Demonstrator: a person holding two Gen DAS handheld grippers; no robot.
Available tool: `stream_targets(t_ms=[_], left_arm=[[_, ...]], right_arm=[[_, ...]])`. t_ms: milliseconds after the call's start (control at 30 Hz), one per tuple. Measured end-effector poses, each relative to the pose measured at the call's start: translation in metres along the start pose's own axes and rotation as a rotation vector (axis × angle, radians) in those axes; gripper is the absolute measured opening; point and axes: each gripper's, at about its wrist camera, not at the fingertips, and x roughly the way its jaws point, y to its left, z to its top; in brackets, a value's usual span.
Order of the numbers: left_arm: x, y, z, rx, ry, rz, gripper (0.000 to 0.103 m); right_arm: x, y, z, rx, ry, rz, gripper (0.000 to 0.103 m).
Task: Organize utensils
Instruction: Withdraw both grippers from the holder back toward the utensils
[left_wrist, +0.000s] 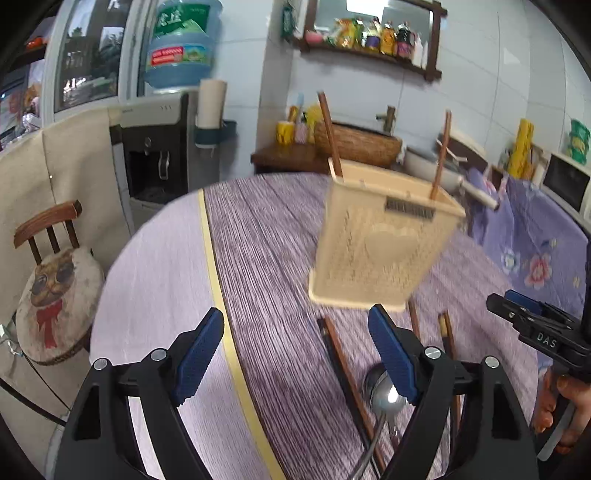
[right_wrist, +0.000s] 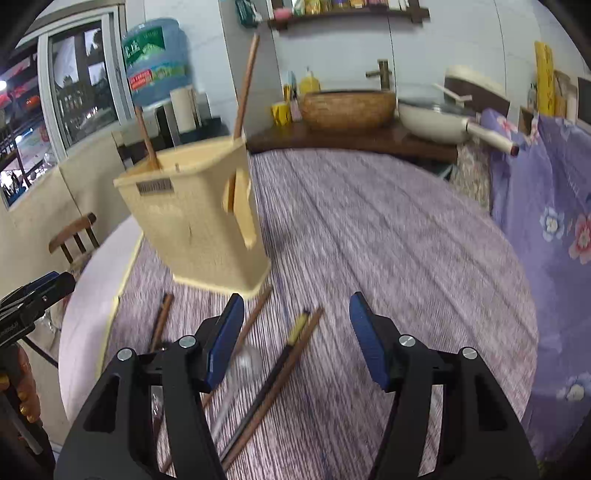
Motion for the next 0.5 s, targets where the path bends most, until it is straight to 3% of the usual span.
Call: stream_targets(t_ms=[200,500], left_arm=[[0.009,-0.008,-0.032,0.023,0.079,-0.019,0.071],[0.026,-0.01,-0.047,0.022,0.14,0.003,0.06]], right_arm=[[0.012,-0.002,-0.03,0.035,0.085,-0.018,0.052],[0.026,0.007,-0.041,0.017,0.15,-0.045,0.039]])
